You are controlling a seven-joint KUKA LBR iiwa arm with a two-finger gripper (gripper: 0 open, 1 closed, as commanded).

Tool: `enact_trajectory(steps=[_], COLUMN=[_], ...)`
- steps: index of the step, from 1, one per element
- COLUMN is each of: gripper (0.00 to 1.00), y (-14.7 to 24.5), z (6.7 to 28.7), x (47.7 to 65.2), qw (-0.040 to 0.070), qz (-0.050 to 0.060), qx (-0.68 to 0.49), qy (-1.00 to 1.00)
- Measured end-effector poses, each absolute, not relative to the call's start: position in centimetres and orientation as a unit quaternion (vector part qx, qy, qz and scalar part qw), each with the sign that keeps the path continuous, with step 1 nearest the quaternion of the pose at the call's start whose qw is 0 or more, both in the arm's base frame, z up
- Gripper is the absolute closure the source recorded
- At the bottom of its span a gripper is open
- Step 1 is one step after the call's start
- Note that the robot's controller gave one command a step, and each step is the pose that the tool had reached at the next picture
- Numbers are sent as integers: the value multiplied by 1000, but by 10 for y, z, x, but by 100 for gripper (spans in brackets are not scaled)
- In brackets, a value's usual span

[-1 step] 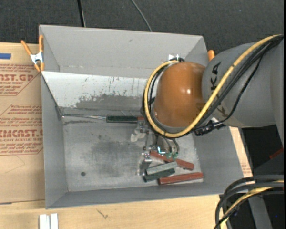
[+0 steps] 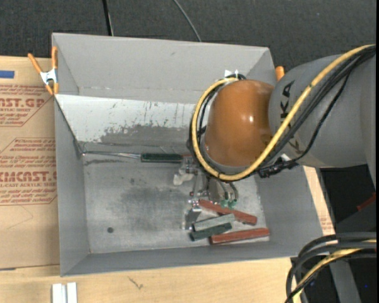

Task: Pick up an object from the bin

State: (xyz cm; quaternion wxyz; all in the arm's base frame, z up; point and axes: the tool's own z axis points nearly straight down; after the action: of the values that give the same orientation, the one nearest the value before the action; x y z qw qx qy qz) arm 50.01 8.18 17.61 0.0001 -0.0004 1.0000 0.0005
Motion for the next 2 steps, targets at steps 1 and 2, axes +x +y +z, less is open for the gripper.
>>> enact_trajectory(steps=[1,2], gripper=[0,0], y=[19,-46], z=[137,139], x=[516,532], qw=[1,1], qz=[0,-1], qx=[-44,-62], qy=[999,998])
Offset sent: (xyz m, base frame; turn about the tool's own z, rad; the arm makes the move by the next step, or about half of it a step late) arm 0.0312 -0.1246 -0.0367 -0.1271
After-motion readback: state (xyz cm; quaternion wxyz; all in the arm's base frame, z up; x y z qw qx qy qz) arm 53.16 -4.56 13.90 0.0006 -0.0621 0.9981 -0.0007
